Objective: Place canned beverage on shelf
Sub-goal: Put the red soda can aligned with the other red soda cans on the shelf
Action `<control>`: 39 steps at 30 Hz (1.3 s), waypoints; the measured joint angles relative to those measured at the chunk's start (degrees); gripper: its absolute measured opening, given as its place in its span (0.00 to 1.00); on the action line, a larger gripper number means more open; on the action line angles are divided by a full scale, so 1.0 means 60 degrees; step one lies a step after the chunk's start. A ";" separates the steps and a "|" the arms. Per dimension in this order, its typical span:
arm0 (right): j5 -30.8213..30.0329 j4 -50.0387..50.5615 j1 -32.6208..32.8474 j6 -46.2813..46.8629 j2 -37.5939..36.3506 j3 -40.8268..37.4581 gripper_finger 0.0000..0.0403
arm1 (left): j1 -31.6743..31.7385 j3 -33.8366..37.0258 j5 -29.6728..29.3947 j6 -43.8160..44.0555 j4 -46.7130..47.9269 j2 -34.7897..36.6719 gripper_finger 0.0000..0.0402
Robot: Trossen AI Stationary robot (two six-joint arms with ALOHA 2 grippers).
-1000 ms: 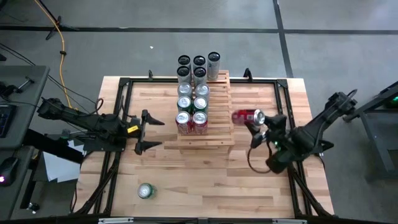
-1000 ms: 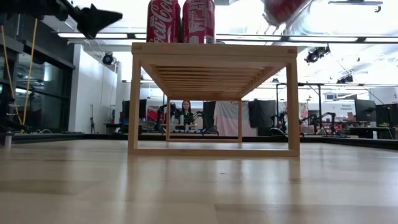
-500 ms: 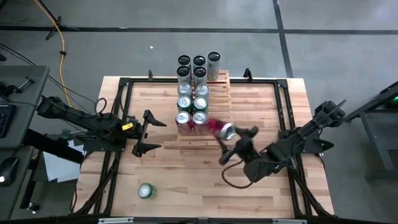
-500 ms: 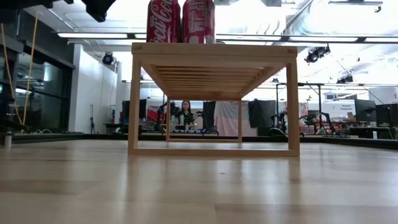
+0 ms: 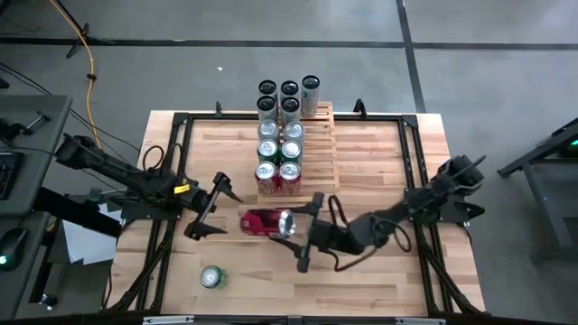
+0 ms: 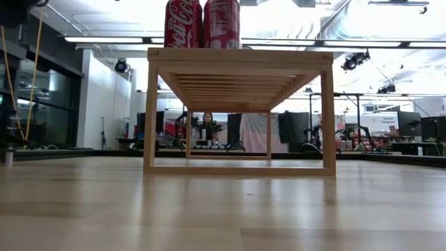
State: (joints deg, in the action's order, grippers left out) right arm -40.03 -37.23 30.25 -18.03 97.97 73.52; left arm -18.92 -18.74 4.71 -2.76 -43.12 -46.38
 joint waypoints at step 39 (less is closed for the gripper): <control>0.2439 -0.1249 -0.1314 0.0946 0.1051 -0.0015 0.69 | -0.1125 -0.1453 -0.2168 -0.1049 -0.2527 -0.3120 0.96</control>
State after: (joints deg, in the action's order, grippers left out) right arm -25.39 -44.73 22.37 -12.35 104.27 73.43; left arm -25.67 -27.46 -8.30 -9.05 -58.28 -65.10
